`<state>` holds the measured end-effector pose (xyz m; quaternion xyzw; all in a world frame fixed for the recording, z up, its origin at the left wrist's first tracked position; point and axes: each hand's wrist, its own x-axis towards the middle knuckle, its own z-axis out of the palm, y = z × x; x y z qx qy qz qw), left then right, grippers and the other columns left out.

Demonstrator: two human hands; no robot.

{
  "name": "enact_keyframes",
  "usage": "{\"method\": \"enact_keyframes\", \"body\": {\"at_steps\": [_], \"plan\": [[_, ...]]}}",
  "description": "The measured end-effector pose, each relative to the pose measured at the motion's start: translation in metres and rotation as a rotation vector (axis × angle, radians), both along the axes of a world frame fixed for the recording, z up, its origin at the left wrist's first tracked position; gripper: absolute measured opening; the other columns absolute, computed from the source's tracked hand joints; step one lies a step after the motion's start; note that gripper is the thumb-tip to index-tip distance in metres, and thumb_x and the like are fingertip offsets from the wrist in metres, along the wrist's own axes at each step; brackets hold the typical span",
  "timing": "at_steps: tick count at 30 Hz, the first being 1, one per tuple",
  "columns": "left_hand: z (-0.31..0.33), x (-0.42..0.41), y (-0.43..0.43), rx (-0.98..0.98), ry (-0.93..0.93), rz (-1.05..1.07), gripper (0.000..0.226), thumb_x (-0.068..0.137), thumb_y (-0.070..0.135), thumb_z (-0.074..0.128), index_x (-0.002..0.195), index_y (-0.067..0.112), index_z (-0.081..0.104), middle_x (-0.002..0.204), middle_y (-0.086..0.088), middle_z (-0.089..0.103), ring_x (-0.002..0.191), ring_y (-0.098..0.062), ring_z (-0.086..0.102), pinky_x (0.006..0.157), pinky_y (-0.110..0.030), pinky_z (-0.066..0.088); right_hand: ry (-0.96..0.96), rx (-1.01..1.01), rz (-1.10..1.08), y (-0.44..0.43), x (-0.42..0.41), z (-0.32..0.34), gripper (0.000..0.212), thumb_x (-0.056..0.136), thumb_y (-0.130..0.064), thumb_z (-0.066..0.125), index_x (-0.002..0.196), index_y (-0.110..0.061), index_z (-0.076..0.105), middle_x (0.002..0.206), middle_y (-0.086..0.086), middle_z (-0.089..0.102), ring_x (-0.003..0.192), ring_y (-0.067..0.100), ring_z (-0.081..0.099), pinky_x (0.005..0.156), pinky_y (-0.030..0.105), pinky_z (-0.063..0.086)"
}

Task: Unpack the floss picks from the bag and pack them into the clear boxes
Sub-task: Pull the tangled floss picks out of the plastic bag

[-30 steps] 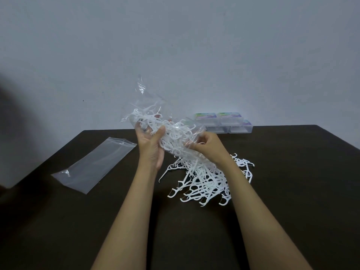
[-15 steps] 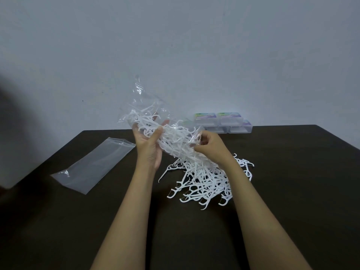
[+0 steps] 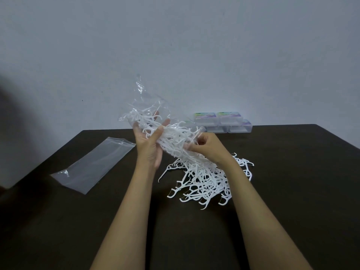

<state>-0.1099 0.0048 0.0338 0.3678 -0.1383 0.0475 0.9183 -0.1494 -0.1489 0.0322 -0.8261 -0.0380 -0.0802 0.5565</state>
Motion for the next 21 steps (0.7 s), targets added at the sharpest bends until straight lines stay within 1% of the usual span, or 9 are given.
{"method": "enact_keyframes", "body": {"at_steps": [3, 5, 6, 8, 10, 12, 14, 17, 21], "plan": [[0.000, 0.001, 0.002, 0.002, 0.001, 0.015, 0.080, 0.086, -0.015, 0.046, 0.146, 0.024, 0.010, 0.133, -0.009, 0.047, 0.093, -0.023, 0.068, 0.090, -0.046, 0.050, -0.023, 0.007, 0.005, -0.004, -0.002, 0.002, 0.024, 0.077, -0.010, 0.072, 0.063, -0.013, 0.053, 0.058, -0.002, 0.045, 0.052, 0.008, 0.036, 0.051, 0.013, 0.036], [-0.001, 0.001, 0.002, 0.000, 0.008, 0.024, 0.081, 0.086, -0.015, 0.046, 0.146, 0.024, 0.009, 0.138, -0.011, 0.042, 0.092, -0.021, 0.069, 0.089, -0.043, 0.051, -0.014, 0.002, 0.001, -0.006, -0.003, 0.003, 0.010, 0.076, -0.010, 0.073, 0.073, -0.011, 0.063, 0.064, 0.004, 0.053, 0.058, 0.013, 0.041, 0.056, 0.016, 0.039], [-0.001, 0.001, 0.003, 0.005, 0.008, 0.028, 0.080, 0.086, -0.015, 0.046, 0.146, 0.024, 0.010, 0.139, -0.011, 0.042, 0.092, -0.021, 0.069, 0.090, -0.043, 0.051, -0.015, 0.003, -0.004, -0.008, -0.003, 0.003, 0.010, 0.075, -0.011, 0.074, 0.080, -0.007, 0.066, 0.069, 0.009, 0.057, 0.062, 0.017, 0.044, 0.061, 0.020, 0.041], [-0.001, 0.001, 0.003, 0.013, 0.003, 0.037, 0.078, 0.086, -0.014, 0.046, 0.145, 0.024, 0.012, 0.133, -0.007, 0.049, 0.094, -0.022, 0.068, 0.090, -0.045, 0.050, -0.011, 0.004, -0.031, -0.010, -0.002, 0.003, 0.012, 0.073, -0.009, 0.075, 0.081, -0.007, 0.067, 0.074, 0.010, 0.061, 0.067, 0.018, 0.049, 0.067, 0.023, 0.044], [0.000, 0.001, 0.004, 0.003, 0.000, 0.038, 0.074, 0.087, -0.015, 0.045, 0.142, 0.025, 0.016, 0.123, -0.004, 0.055, 0.097, -0.024, 0.066, 0.085, -0.044, 0.053, -0.015, -0.004, -0.066, -0.012, -0.001, 0.003, 0.014, 0.072, -0.003, 0.074, 0.082, -0.009, 0.066, 0.076, 0.006, 0.062, 0.070, 0.016, 0.053, 0.068, 0.023, 0.046], [-0.001, 0.003, 0.005, -0.011, 0.008, 0.031, 0.070, 0.087, -0.014, 0.045, 0.135, 0.030, 0.020, 0.126, -0.007, 0.054, 0.098, -0.025, 0.066, 0.082, -0.044, 0.055, -0.031, 0.012, -0.093, -0.014, 0.001, 0.002, 0.022, 0.072, 0.002, 0.073, 0.088, -0.011, 0.066, 0.076, 0.004, 0.062, 0.075, 0.017, 0.054, 0.072, 0.026, 0.047], [-0.001, 0.003, 0.005, -0.016, 0.019, 0.031, 0.074, 0.087, -0.013, 0.046, 0.136, 0.033, 0.015, 0.128, -0.010, 0.052, 0.097, -0.023, 0.067, 0.083, -0.044, 0.054, -0.048, 0.017, -0.090, -0.014, 0.002, 0.002, 0.025, 0.071, 0.003, 0.073, 0.089, -0.013, 0.066, 0.074, 0.001, 0.061, 0.076, 0.017, 0.053, 0.075, 0.030, 0.047], [-0.001, 0.002, 0.003, 0.009, -0.013, 0.044, 0.077, 0.087, -0.014, 0.045, 0.142, 0.028, 0.012, 0.122, -0.004, 0.057, 0.096, -0.022, 0.067, 0.084, -0.045, 0.053, -0.060, 0.011, -0.073, -0.013, 0.002, 0.002, 0.022, 0.071, -0.003, 0.076, 0.083, -0.018, 0.064, 0.079, 0.007, 0.062, 0.074, 0.017, 0.052, 0.076, 0.033, 0.049], [0.000, 0.001, 0.002, 0.015, -0.040, 0.029, 0.069, 0.086, -0.016, 0.044, 0.132, 0.031, 0.022, 0.122, -0.004, 0.056, 0.095, -0.021, 0.068, 0.081, -0.042, 0.056, -0.072, 0.002, -0.066, -0.009, 0.002, 0.003, 0.020, 0.071, -0.009, 0.077, 0.081, -0.015, 0.061, 0.077, 0.005, 0.060, 0.071, 0.014, 0.050, 0.067, 0.024, 0.045]]}}
